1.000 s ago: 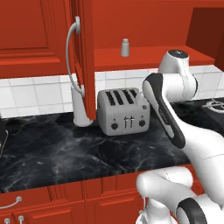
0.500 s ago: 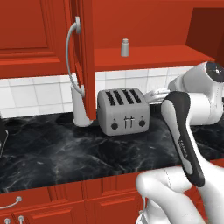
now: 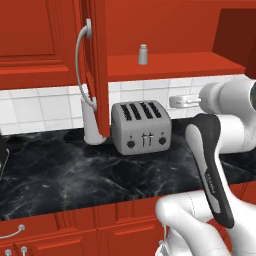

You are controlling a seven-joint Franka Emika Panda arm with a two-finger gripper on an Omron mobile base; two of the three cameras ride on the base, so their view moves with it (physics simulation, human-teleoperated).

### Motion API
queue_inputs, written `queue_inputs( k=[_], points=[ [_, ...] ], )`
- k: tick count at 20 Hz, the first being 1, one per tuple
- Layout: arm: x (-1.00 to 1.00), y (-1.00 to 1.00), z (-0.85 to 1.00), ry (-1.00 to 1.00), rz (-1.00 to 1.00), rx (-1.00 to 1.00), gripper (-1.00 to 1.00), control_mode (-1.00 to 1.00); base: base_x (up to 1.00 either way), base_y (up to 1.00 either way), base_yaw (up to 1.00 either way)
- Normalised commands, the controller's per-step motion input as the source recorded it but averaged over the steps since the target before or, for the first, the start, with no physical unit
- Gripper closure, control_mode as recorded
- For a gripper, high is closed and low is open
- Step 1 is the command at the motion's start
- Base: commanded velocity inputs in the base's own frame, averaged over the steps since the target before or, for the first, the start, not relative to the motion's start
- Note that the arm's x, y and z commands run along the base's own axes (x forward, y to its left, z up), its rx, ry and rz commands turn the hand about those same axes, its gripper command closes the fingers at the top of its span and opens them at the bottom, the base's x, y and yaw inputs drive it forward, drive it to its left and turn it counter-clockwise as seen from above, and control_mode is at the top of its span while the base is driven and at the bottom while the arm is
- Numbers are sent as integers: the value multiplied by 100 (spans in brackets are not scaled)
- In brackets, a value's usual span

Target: Retrieve the shaker from the cabinet and place it next the steak on a plate on the dining table.

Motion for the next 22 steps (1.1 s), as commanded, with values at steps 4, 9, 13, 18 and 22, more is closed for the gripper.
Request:
queue_inputs(
  k=[4, 9, 13, 18, 22],
  points=[
    [-22, 0, 72, -10, -6, 0, -100, -100, 0, 0, 0],
    [-8, 1, 70, -9, -3, -1, -100, -100, 0, 0, 0],
    [0, 0, 40, -5, 0, -1, -100, -100, 0, 0, 0],
    [8, 1, 13, -9, 1, -1, -100, -100, 0, 0, 0],
    [24, 0, 0, -2, 0, -1, -100, -100, 0, 0, 0]
  ],
)
